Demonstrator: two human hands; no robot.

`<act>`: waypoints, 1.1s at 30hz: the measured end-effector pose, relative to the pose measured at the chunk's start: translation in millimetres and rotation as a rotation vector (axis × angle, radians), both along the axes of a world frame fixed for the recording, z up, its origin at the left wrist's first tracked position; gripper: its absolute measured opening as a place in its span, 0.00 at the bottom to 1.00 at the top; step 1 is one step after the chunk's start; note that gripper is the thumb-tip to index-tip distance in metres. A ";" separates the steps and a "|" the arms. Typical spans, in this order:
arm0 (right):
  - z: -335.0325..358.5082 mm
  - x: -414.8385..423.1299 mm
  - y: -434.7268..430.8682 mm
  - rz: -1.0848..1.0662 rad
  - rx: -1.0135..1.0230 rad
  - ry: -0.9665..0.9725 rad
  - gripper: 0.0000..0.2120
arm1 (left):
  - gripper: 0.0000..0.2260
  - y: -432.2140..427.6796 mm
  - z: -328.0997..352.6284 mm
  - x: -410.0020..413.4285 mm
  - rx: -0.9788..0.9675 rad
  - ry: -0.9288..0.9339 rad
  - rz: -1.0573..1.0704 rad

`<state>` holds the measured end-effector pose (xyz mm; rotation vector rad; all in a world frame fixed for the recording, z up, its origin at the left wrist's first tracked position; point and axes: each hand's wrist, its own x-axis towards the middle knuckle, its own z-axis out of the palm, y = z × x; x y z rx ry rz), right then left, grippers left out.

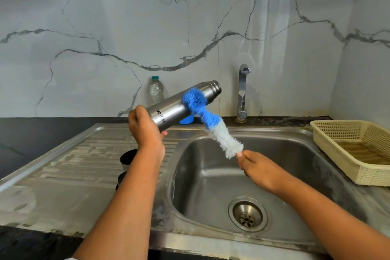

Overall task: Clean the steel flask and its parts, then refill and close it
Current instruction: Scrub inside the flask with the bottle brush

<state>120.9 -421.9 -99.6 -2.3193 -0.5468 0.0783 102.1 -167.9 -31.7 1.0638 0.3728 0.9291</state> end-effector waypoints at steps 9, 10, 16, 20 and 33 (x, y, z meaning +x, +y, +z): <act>6.4 1.3 -5.8 -0.008 0.016 -0.013 0.20 | 0.05 6.9 2.4 -0.3 0.051 -0.020 0.044; 6.3 1.0 -7.7 -0.011 0.010 -0.013 0.20 | 0.05 8.0 2.0 -0.4 0.060 -0.018 0.048; 14.2 5.1 -8.2 -0.053 0.085 -0.001 0.21 | 0.05 3.2 1.0 1.7 0.098 -0.025 0.037; 10.7 7.1 -17.9 -0.061 0.061 0.010 0.20 | 0.05 8.5 1.3 0.2 0.112 -0.031 0.051; 18.8 12.2 -21.4 -0.129 0.167 0.005 0.19 | 0.04 2.7 1.3 -1.0 0.146 -0.073 0.039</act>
